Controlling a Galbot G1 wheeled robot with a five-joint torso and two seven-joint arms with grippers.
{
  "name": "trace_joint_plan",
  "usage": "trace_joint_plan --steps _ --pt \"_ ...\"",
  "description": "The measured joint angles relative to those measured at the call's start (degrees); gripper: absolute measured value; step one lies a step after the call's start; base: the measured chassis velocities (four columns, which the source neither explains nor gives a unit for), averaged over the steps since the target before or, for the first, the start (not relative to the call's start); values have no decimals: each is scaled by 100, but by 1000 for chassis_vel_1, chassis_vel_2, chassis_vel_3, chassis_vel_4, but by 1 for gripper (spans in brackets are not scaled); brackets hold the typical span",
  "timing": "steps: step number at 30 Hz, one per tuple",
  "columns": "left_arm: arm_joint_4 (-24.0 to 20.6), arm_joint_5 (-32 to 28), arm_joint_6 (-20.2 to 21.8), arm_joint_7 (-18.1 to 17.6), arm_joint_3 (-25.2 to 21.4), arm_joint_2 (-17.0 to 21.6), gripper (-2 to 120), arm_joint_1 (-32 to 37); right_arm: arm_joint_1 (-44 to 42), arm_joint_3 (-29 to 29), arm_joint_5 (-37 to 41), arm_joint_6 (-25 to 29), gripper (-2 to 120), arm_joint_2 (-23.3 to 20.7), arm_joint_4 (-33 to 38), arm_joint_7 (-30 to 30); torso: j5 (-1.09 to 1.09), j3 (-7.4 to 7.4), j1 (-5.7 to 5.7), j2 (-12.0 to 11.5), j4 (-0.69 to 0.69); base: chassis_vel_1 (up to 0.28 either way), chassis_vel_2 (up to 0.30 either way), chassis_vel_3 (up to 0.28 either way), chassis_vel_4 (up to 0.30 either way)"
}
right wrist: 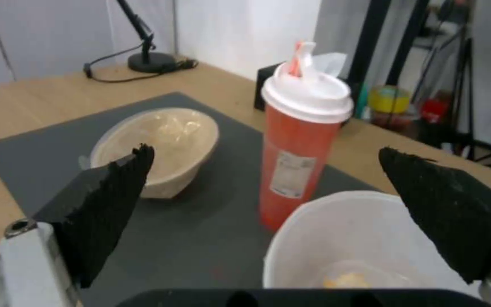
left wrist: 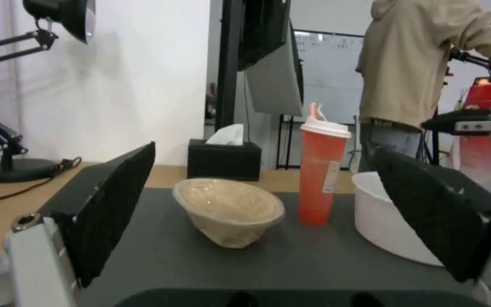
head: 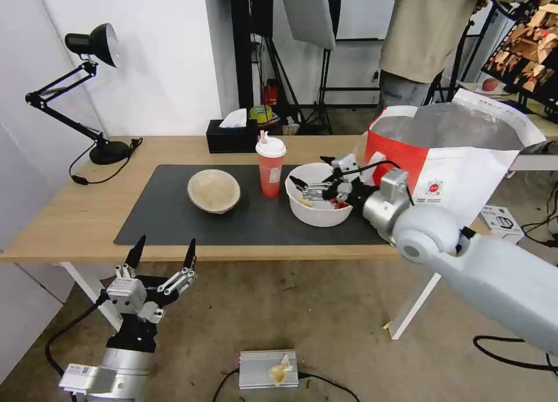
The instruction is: Pick up the trash from the table and place it into the takeout bag.
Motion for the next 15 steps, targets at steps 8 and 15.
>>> trace_joint_plan --steps 8,15 --pt "50 -54 -48 104 -70 -22 100 21 772 -584 358 -537 100 166 -266 -139 0 -1 -1 0 -1 0 0 0 0" --pt "111 -128 -132 153 -159 -39 100 21 1438 -1075 616 -1326 100 251 -508 -225 0 -1 0 1 -1 0 0 0 0"
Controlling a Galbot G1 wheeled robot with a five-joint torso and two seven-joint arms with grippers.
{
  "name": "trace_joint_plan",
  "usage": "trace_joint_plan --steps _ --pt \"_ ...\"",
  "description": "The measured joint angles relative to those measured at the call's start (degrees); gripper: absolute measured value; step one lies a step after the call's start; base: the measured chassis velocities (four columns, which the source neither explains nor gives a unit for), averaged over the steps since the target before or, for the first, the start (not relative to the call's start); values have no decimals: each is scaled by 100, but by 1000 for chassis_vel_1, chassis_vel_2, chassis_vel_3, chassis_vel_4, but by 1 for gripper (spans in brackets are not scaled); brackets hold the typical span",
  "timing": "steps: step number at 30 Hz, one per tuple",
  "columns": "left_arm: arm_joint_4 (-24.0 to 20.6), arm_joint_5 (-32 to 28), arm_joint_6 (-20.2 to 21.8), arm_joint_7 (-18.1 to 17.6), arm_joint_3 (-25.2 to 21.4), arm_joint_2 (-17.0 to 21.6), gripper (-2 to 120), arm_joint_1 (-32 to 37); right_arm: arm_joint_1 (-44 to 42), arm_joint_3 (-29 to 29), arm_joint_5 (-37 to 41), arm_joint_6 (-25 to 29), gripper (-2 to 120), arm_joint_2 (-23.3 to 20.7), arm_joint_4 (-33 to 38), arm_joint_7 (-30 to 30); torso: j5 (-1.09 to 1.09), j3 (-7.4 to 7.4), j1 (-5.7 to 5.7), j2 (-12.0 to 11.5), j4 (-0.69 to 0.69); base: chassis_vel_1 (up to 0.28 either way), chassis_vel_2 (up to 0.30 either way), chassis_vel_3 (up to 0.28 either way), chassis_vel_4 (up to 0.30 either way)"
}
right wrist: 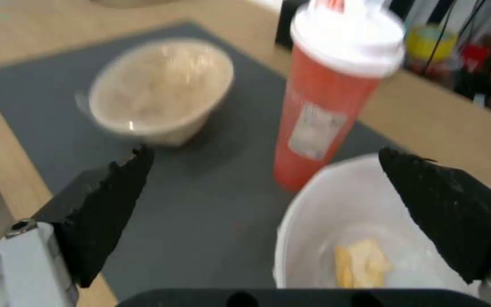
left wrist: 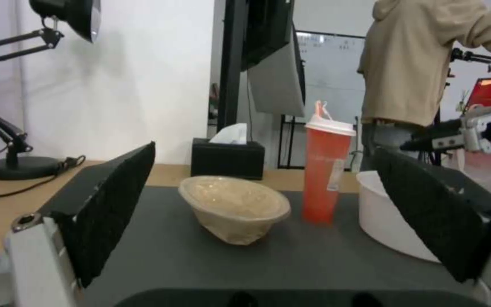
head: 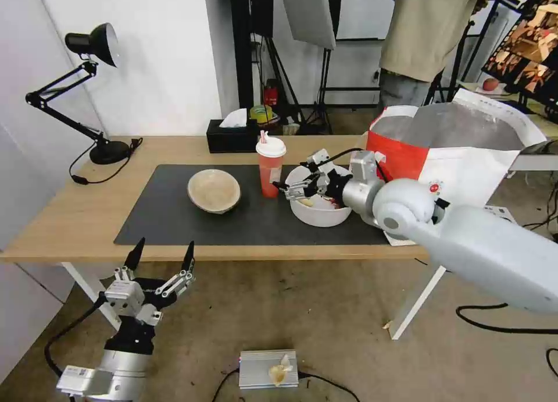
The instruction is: Pick up the trash from the table and place it into the takeout bag.
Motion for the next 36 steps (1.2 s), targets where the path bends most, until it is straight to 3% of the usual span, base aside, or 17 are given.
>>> trace_joint_plan --steps 5,15,26,36 --pt "29 -23 -28 39 -44 -16 100 -8 370 -265 51 -538 100 14 -163 -163 1 0 0 -1 0 0 0 0 0" --pt "62 -82 -63 168 -136 -30 100 -20 928 -669 137 -1107 100 64 -427 -258 0 0 0 0 0 0 0 0 0" --pt "76 -168 -100 252 -217 -25 100 -25 1098 -826 446 -1224 100 51 -467 -189 1 0 0 0 -1 0 0 0 0" --pt "180 -224 -165 308 -273 -13 100 -68 1210 -1131 1144 -1413 100 315 -650 361 0 0 0 -1 0 0 0 0 0"
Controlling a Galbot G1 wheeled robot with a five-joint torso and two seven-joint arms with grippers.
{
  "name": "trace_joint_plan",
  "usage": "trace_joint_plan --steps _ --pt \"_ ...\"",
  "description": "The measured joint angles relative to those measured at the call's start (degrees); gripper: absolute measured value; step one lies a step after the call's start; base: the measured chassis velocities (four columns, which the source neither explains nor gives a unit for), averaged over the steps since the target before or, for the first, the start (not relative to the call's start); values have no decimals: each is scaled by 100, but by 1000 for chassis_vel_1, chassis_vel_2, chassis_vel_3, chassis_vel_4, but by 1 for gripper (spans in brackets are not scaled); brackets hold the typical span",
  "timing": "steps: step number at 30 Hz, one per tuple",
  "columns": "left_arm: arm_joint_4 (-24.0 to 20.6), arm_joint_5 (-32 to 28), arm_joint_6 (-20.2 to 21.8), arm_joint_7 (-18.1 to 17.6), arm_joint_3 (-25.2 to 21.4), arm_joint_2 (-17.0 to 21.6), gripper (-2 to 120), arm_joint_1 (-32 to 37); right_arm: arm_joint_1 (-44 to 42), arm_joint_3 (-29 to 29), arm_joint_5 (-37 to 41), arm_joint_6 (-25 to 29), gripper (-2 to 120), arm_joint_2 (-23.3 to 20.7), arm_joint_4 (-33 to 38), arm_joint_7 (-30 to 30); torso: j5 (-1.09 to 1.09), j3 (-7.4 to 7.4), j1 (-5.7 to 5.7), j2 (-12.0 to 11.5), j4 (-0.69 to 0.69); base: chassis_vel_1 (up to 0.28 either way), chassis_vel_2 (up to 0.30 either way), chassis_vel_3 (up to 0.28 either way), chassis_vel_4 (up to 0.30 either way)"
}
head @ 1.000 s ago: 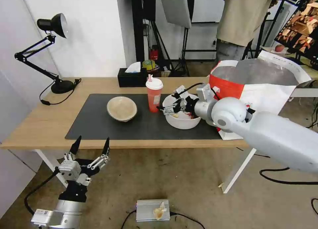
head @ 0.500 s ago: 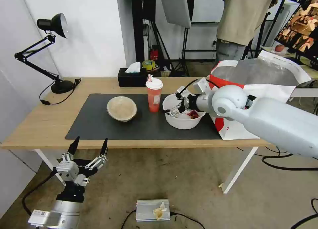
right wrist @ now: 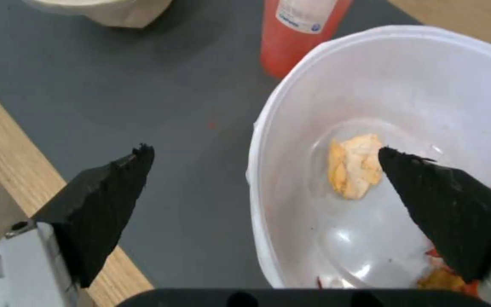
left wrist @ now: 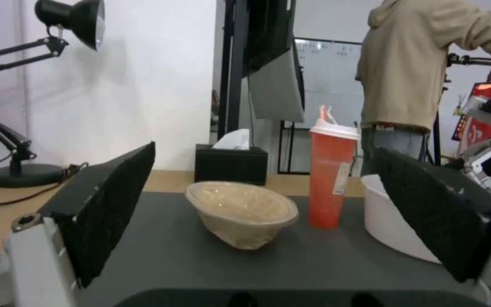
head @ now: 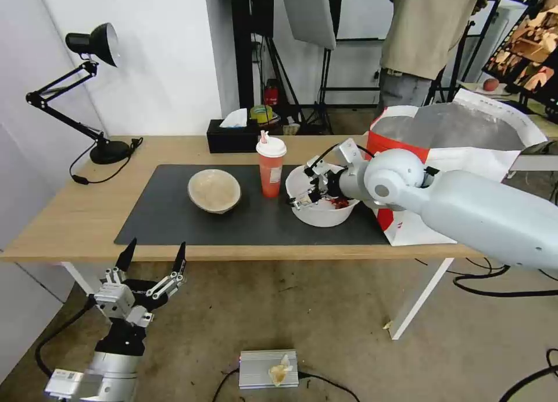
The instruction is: Pick up the trash from the table and place it into the takeout bag.
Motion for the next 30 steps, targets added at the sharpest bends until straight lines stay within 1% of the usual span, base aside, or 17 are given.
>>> trace_joint_plan --steps 9,17,30 --pt "103 -58 -37 38 -81 21 100 -44 101 -267 14 -1 100 169 -180 43 0 0 0 0 0 0 0 0 0" --pt "176 -71 -74 69 -119 23 100 -63 114 -398 -267 3 100 278 -346 -46 0 0 0 0 0 0 0 0 0" --pt "276 -77 -109 119 -117 12 100 -99 -24 -427 -462 10 100 377 -568 -54 0 0 0 0 1 0 0 0 0"
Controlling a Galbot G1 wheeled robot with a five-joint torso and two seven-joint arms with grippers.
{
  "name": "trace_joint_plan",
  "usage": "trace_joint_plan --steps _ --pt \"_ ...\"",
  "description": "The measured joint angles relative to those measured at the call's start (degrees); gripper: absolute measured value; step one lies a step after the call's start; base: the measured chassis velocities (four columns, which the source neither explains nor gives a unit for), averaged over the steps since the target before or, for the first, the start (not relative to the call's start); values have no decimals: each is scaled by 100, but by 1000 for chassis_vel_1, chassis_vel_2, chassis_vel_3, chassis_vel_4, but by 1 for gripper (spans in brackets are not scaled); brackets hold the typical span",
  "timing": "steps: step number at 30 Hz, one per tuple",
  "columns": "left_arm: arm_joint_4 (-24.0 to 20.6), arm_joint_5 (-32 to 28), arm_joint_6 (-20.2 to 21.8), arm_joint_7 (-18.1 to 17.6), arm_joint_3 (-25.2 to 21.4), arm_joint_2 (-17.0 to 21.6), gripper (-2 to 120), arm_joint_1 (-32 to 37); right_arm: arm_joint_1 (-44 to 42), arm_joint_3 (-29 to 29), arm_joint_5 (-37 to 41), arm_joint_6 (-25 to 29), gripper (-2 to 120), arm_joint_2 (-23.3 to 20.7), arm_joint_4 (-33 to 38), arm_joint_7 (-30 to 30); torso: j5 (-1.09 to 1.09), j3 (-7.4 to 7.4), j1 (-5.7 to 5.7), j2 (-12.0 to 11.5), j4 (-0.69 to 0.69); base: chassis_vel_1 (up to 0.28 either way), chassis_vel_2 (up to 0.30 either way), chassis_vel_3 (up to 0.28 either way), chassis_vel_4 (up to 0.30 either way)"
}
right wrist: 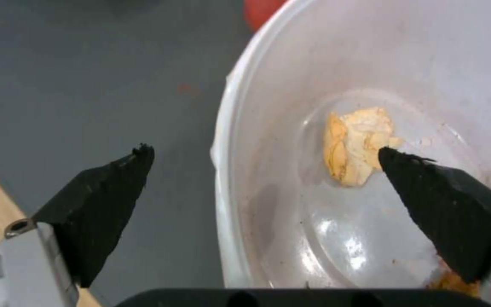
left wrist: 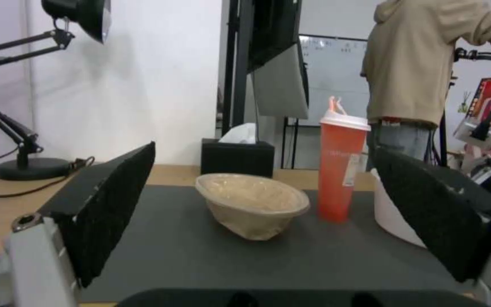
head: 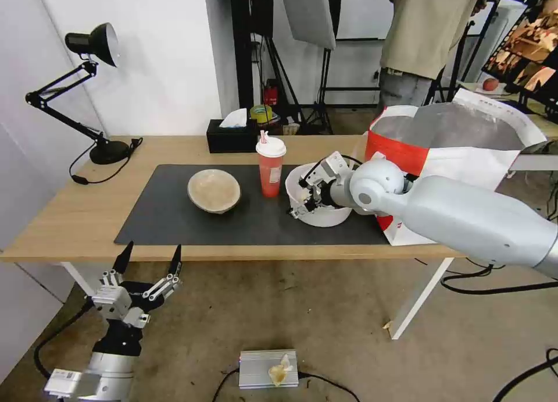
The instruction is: Pick up the trash from the table and place it into the takeout bag.
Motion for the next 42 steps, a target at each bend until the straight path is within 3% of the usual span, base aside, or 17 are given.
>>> trace_joint_plan --steps 20,24,42 --pt "103 8 -72 42 14 -7 100 -10 -164 68 -206 9 94 139 -225 -5 0 0 0 0 0 0 0 0 0" --pt "105 16 -73 44 29 -8 100 -16 -185 80 -210 9 86 109 -194 -6 0 0 0 0 0 0 0 0 0" --pt "154 18 -128 65 -32 -44 100 0 -263 109 -221 10 19 197 -240 1 0 0 0 0 -1 0 0 0 0"
